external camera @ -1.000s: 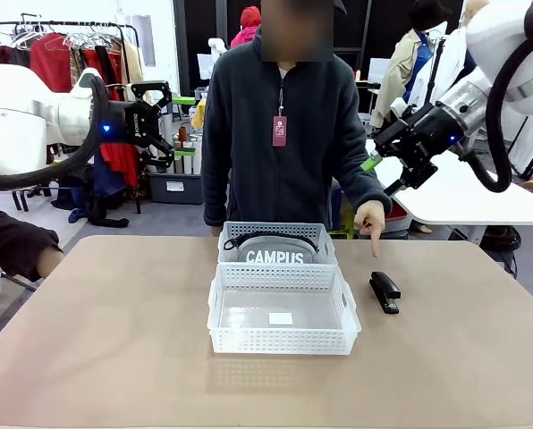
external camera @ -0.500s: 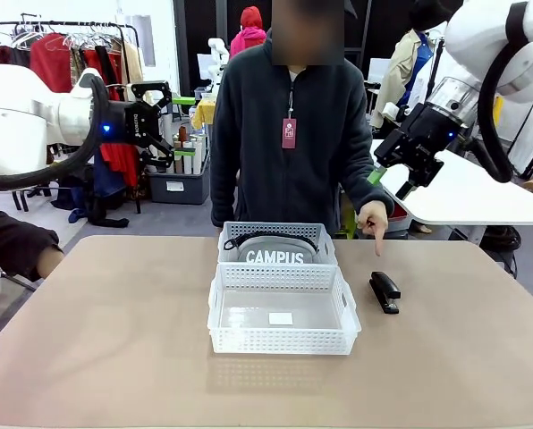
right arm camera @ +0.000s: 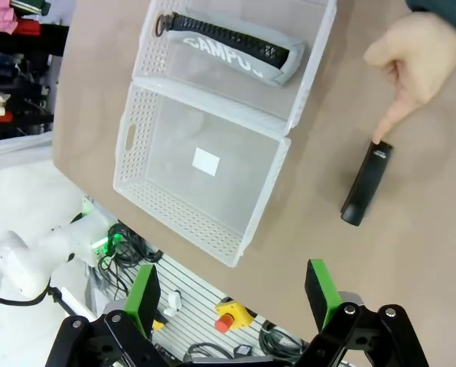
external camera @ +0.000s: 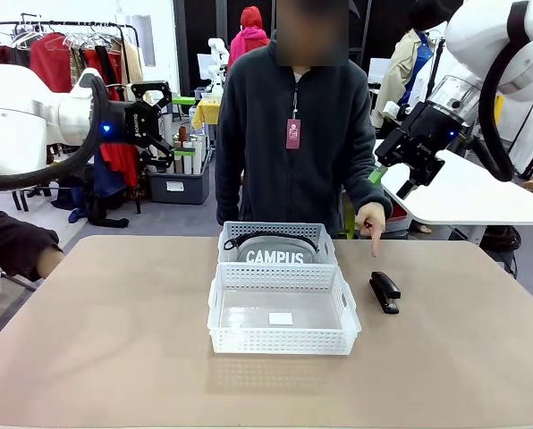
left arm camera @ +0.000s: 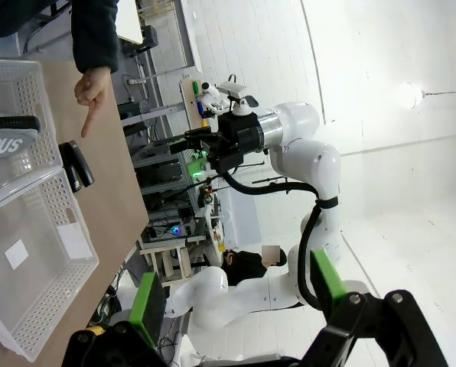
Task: Distribute items into two baskets.
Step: Pick up the Stapler that the person points to.
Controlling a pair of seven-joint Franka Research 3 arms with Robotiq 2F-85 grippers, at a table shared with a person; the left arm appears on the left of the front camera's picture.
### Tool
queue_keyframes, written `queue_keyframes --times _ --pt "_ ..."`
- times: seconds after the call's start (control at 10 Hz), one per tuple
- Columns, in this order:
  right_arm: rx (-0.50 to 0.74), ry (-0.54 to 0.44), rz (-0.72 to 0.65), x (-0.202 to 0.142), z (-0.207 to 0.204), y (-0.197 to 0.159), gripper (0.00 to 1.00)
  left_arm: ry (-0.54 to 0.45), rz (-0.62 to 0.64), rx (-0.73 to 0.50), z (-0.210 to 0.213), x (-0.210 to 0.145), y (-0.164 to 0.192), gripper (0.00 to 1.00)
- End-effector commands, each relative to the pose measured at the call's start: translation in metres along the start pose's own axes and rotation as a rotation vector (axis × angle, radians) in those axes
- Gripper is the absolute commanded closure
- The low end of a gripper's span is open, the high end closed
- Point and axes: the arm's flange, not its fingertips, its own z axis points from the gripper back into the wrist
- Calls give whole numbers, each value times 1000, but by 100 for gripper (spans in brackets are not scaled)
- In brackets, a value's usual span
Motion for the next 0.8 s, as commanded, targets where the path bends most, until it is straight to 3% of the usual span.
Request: queue_keyframes --times 0.0,0.3,0.7 --pt "-91 -36 50 2 -5 -5 0 -8 3 -19 0 -2 -2 0" --pt "-353 -59 121 5 -41 -34 0 -8 3 -19 0 -2 -2 0" --pt "-443 -1 84 8 -65 -71 0 -8 3 -19 0 -2 -2 0"
